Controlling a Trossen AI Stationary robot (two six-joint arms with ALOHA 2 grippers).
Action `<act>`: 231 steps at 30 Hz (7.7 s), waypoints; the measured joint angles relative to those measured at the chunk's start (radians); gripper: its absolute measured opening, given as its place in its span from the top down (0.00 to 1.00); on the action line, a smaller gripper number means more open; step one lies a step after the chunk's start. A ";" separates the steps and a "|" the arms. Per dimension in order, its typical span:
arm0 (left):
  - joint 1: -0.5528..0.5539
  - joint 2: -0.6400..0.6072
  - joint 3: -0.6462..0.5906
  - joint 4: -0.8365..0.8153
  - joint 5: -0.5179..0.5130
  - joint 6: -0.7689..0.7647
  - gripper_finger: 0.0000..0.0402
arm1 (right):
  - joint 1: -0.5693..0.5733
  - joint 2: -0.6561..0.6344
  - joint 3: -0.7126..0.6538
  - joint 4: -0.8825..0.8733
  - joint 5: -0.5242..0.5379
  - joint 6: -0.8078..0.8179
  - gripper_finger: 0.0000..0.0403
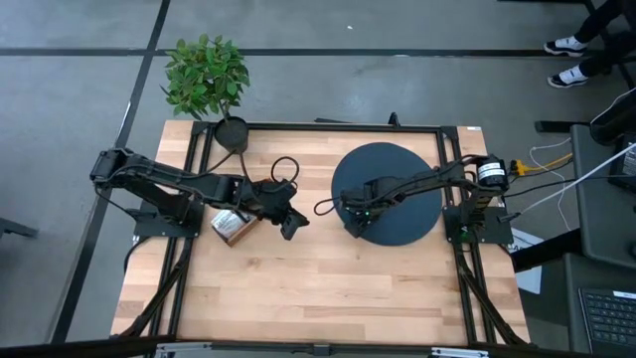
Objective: Pick & Place Tea
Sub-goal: Put the black tea bag into the middle section of the wooden organizer
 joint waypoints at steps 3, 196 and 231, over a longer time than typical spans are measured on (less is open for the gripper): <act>0.000 0.000 0.000 0.000 0.000 0.002 0.78 | 0.000 -0.011 -0.002 0.009 0.002 0.000 0.51; -0.469 -0.254 -0.429 -0.249 -1.032 -0.659 1.00 | 0.166 -0.553 -0.151 0.320 0.103 -0.283 0.56; -0.515 -0.233 -0.400 -0.739 -0.945 -0.936 0.98 | 0.124 -0.539 -0.149 0.353 0.103 -0.312 0.56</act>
